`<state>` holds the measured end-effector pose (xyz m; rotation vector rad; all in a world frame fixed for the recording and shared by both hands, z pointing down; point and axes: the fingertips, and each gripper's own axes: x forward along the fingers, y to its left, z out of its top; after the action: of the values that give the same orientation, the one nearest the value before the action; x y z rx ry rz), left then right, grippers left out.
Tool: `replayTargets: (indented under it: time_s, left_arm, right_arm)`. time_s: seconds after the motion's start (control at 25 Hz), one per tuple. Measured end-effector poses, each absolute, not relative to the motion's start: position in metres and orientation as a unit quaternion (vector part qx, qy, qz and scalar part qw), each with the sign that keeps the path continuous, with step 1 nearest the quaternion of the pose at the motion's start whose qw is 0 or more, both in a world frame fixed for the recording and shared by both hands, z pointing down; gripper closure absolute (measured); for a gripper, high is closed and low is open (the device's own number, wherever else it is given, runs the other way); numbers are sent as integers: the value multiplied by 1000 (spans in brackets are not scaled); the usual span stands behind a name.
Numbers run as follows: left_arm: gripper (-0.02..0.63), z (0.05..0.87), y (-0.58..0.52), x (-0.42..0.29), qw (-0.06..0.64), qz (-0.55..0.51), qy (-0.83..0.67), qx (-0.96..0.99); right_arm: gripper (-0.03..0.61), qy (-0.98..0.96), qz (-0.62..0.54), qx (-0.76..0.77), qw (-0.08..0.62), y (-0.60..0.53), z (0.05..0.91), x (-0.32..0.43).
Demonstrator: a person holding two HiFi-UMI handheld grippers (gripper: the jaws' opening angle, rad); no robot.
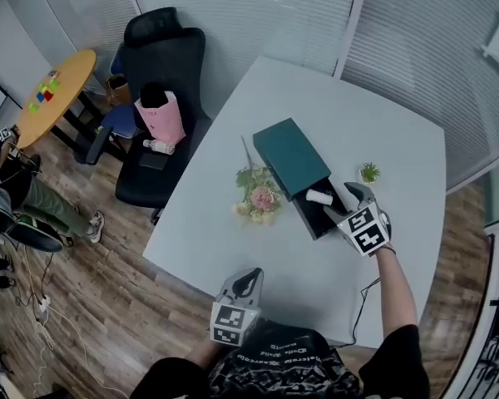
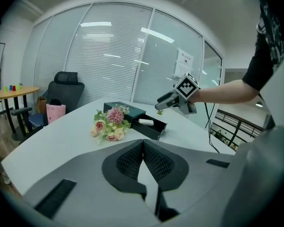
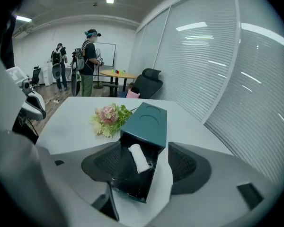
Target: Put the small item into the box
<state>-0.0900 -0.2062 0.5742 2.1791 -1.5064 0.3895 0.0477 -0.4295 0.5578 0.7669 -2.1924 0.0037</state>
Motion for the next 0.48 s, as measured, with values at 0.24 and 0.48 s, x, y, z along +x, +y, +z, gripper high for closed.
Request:
replayTargets:
  time_s: [0.24,0.48]
  left_arm:
    - [595,562,-209,-83,217,124,-528,812]
    - [595,553,-212,-71,208,113,-505,830]
  right_arm:
    - [258,-879,8,352,322,-398,501,61]
    - [258,-884,8,389,260,-360,461,71]
